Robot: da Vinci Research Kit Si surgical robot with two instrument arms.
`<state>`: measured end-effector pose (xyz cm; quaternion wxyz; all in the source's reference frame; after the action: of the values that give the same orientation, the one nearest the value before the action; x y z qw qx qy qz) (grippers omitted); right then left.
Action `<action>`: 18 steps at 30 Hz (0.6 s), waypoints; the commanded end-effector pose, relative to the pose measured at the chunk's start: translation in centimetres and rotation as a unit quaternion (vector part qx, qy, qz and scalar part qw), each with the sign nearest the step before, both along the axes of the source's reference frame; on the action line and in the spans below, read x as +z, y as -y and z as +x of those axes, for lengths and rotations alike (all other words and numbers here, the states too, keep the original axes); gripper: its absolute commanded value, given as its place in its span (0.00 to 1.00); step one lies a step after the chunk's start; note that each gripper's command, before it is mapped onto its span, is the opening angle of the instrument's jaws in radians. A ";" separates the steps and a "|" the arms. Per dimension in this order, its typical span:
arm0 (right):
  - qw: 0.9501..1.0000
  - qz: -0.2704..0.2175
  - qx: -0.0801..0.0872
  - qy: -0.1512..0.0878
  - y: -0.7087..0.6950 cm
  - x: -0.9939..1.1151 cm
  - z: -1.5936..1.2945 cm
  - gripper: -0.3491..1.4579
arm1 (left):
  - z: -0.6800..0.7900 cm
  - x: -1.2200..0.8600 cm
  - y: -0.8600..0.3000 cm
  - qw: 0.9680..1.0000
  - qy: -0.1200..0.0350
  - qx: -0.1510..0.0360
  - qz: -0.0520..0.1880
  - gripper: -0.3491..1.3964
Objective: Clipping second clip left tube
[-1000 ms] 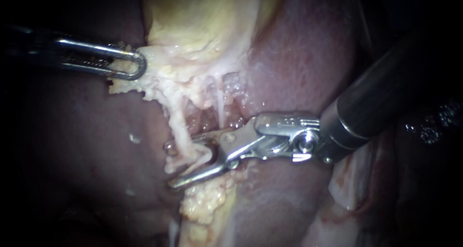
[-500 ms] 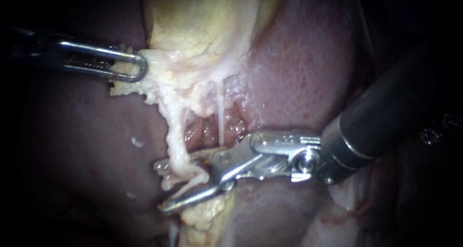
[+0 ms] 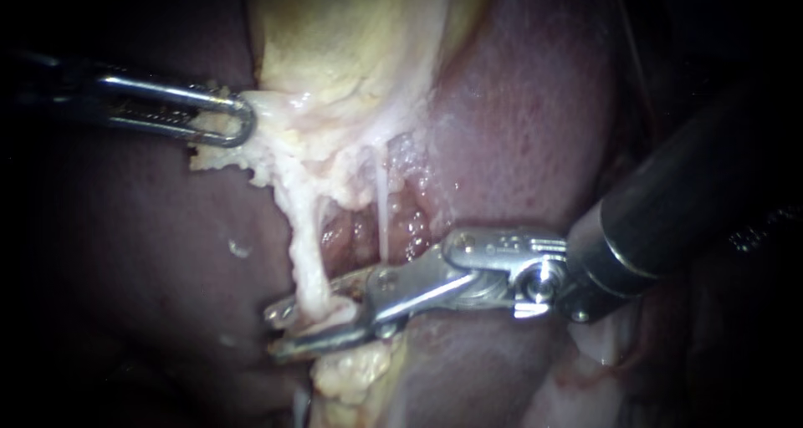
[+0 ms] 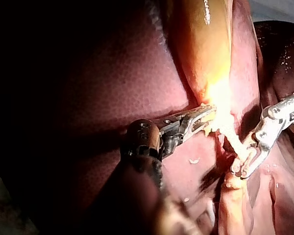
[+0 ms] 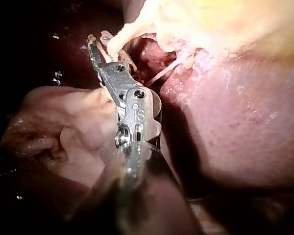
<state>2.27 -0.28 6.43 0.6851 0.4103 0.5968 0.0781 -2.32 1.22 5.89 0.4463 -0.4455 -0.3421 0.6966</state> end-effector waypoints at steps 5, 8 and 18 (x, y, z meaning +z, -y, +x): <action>1.000 0.005 -0.002 0.003 0.01 0.01 -0.03 0.00 | 0.00 0.00 0.00 1.000 0.000 0.000 0.000 0.00; 1.000 0.013 -0.002 0.007 0.01 0.03 -0.04 0.00 | 0.00 0.00 0.00 1.000 0.000 0.000 0.000 0.00; 1.000 0.012 -0.002 0.007 0.02 0.06 -0.05 0.00 | -0.01 0.01 0.00 1.000 0.000 0.000 0.000 0.00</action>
<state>2.23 -0.30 6.49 0.6845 0.4193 0.5900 0.0868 -2.33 1.22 5.90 0.4462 -0.4456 -0.3423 0.6966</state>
